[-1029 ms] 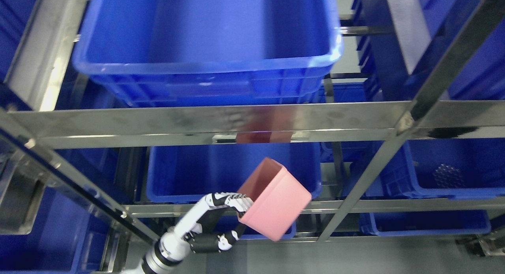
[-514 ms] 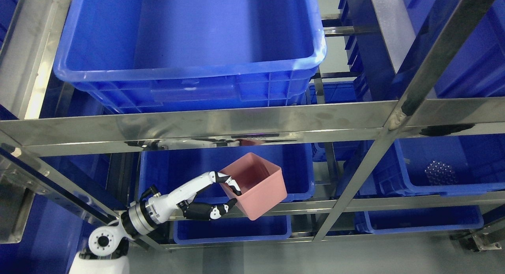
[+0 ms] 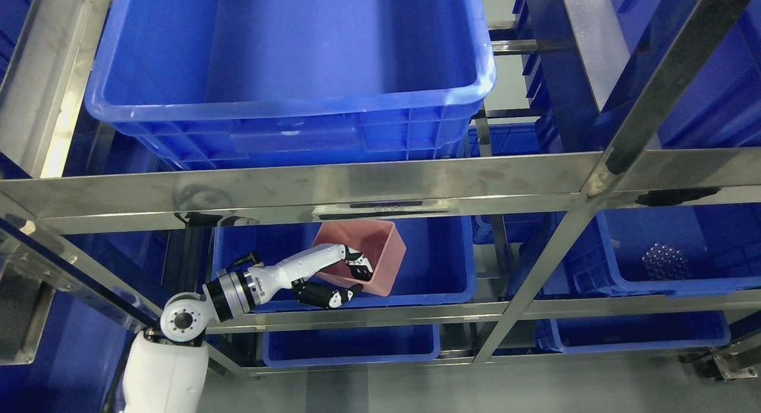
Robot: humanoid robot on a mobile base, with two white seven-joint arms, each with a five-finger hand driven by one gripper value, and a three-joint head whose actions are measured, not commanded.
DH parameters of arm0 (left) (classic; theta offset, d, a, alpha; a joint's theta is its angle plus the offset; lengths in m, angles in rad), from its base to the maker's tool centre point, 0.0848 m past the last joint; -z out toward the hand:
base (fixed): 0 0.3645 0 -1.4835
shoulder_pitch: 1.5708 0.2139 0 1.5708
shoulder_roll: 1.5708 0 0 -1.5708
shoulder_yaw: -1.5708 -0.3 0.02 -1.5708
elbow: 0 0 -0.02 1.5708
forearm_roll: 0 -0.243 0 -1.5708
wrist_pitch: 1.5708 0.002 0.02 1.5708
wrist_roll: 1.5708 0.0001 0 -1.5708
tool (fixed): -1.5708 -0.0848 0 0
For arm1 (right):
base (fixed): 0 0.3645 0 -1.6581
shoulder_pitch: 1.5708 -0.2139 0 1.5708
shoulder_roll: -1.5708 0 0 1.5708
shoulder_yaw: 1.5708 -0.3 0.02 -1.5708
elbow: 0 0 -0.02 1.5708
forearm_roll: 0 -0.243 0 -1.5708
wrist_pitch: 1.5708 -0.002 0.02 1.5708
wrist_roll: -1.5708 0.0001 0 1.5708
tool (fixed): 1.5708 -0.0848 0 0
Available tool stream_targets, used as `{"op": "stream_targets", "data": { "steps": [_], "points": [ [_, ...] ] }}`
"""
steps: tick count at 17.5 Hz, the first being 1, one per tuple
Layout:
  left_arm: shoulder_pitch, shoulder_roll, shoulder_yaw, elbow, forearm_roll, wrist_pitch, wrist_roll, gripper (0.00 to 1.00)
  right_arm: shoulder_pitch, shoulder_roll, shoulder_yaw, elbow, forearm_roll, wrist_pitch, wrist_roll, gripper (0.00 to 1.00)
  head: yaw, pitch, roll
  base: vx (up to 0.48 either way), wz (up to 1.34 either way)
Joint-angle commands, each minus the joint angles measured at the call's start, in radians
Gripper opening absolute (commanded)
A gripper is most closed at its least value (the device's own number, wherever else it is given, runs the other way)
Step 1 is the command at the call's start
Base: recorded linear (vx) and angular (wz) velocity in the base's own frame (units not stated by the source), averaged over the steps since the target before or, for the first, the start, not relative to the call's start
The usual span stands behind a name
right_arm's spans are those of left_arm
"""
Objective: Place storage box into left shelf container
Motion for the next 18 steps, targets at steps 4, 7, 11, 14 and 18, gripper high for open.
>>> {"op": "stream_targets", "data": {
  "steps": [4, 7, 11, 14, 18],
  "points": [
    [-0.039, -0.047, 0.048, 0.024, -0.032, 0.000, 0.149, 0.79, 0.009, -0.017, -0.005, -0.017, 0.002, 0.000, 0.000, 1.00, 0.0000, 0.000, 0.000, 0.000, 0.00],
    [0.057, -0.047, -0.006, -0.070, 0.115, 0.060, 0.366, 0.99, 0.009, -0.017, -0.005, -0.017, 0.002, 0.000, 0.000, 1.00, 0.0000, 0.000, 0.000, 0.000, 0.00],
    [0.252, -0.047, -0.066, -0.229, 0.402, 0.088, 0.670, 1.00, 0.009, -0.017, -0.005, -0.017, 0.002, 0.000, 0.000, 1.00, 0.0000, 0.000, 0.000, 0.000, 0.00],
    [0.395, -0.047, -0.084, -0.373, 0.451, 0.068, 0.883, 1.00, 0.009, -0.017, -0.005, -0.017, 0.002, 0.000, 0.000, 1.00, 0.0000, 0.000, 0.000, 0.000, 0.00],
    [0.525, -0.047, -0.082, -0.371, 0.451, 0.002, 0.962, 1.00, 0.011, -0.017, -0.005, -0.017, 0.002, 0.000, 0.000, 1.00, 0.0000, 0.000, 0.000, 0.000, 0.00]
  ]
}}
